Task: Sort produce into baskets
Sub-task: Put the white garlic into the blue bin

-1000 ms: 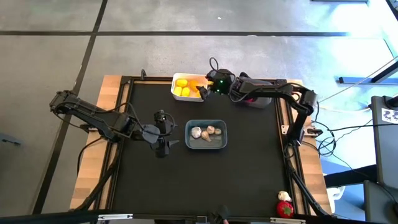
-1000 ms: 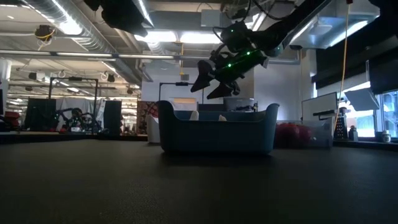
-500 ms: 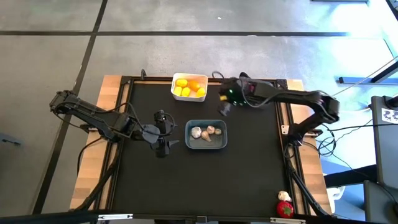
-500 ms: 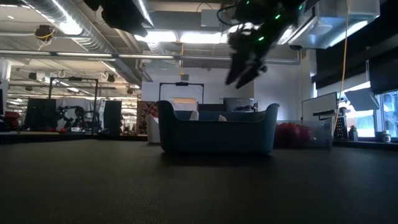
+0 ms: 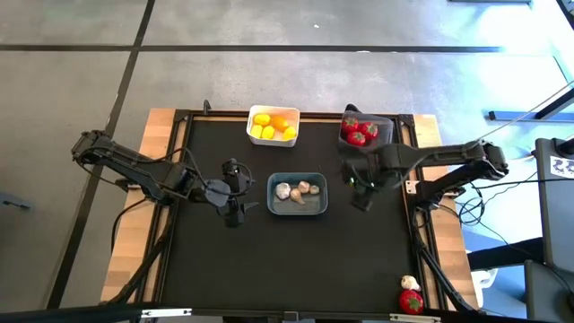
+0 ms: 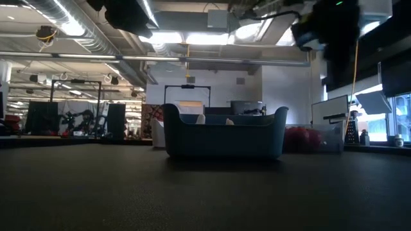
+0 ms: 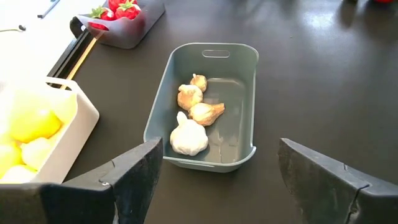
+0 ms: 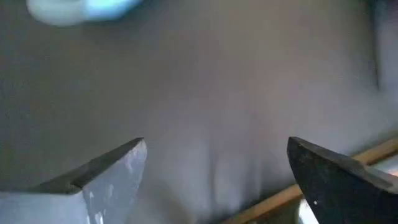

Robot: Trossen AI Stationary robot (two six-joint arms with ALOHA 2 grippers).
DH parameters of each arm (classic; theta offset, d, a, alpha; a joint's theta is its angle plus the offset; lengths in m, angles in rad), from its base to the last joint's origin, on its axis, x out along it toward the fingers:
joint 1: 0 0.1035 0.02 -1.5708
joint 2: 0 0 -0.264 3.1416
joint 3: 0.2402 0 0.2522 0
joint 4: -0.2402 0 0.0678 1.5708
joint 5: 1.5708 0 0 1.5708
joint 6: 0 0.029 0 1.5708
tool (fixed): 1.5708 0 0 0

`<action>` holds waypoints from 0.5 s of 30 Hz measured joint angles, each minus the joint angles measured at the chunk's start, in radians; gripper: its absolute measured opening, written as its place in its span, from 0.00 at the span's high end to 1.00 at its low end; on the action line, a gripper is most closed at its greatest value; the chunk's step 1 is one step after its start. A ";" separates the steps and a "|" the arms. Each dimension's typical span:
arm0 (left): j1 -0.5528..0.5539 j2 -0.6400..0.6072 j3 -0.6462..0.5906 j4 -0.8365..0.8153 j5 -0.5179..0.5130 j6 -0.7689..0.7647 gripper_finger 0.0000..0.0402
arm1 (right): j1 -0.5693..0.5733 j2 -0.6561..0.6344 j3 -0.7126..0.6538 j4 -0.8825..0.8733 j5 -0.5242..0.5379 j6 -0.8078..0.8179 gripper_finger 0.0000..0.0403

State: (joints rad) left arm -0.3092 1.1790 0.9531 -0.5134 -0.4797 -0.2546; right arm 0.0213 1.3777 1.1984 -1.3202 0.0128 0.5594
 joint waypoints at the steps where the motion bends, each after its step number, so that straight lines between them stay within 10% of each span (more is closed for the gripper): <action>1: 0.000 0.000 0.000 0.000 0.000 0.000 0.23 | 0.033 0.000 0.000 -0.028 -0.019 0.043 0.04; 15: -0.002 0.000 0.000 0.000 0.000 0.000 0.23 | 0.510 0.000 0.000 -0.085 -0.160 0.645 0.04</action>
State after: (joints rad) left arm -0.3107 1.1790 0.9531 -0.5137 -0.4797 -0.2546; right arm 0.5316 1.3777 1.1984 -1.4055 -0.1476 1.2040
